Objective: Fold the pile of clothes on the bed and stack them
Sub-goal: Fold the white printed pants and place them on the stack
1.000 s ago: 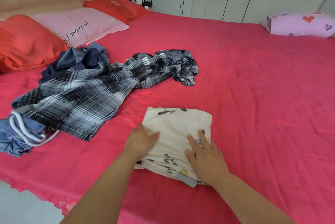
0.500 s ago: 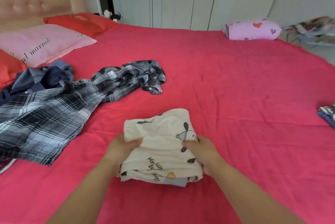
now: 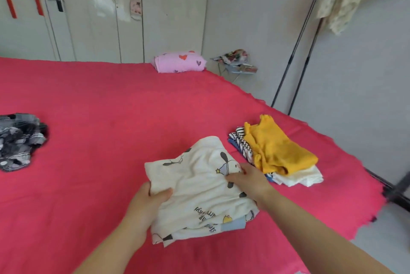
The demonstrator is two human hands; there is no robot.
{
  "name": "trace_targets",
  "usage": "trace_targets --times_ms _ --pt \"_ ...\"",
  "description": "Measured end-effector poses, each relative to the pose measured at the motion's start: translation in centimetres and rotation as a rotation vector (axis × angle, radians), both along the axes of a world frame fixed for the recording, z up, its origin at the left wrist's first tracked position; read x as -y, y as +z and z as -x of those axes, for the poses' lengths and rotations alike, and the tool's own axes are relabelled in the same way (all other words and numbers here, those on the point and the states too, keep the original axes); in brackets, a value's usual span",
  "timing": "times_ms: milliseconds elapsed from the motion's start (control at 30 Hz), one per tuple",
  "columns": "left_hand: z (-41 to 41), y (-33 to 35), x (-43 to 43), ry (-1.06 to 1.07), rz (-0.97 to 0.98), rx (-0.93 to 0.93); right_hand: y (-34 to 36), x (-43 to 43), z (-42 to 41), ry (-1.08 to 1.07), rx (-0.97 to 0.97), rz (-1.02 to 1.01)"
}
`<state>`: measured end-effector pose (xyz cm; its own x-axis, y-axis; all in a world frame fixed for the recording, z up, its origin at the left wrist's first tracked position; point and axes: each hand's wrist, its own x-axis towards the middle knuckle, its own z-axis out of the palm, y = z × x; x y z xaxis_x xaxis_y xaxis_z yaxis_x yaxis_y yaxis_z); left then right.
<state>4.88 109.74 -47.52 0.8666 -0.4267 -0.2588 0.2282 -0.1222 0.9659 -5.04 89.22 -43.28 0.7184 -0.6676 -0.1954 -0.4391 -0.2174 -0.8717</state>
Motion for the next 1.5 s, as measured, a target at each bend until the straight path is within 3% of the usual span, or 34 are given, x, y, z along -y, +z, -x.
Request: trace_targets --times_ms 200,400,500,600,733,867,1000,1167,1367,1500 --pt "2.4 0.1 11.5 -0.138 0.179 -0.143 1.1 10.5 3.7 -0.125 -0.026 0.142" --pt "1.0 3.9 21.4 -0.256 0.37 -0.093 5.5 20.2 3.0 -0.226 0.064 0.334" --pt "0.5 5.2 24.4 -0.457 0.45 -0.109 6.5 24.1 1.6 -0.324 0.081 0.44" --pt "0.2 2.5 25.4 -0.506 0.338 -0.115 4.1 26.4 0.3 -0.39 -0.137 0.545" --pt "0.9 -3.3 23.9 -0.592 0.042 -0.076 -2.9 26.0 -1.9 -0.204 -0.445 0.75" --pt "1.6 -6.6 24.0 -0.599 -0.031 -0.043 -4.0 23.9 -3.8 -0.127 -0.701 1.01" --pt "1.2 -7.4 24.8 -0.559 -0.066 0.049 -3.3 23.6 -5.2 -0.113 -0.695 0.978" --pt "0.6 -7.1 23.4 -0.522 -0.067 0.124 -6.0 25.8 -2.2 0.038 -0.936 0.965" --pt "-0.9 -6.4 18.0 -0.446 -0.163 0.176 -4.4 24.6 -2.4 0.085 -0.981 0.969" --pt "-1.9 -5.5 13.6 -0.375 -0.26 0.243 -4.3 21.8 -2.5 -0.008 -0.676 0.976"
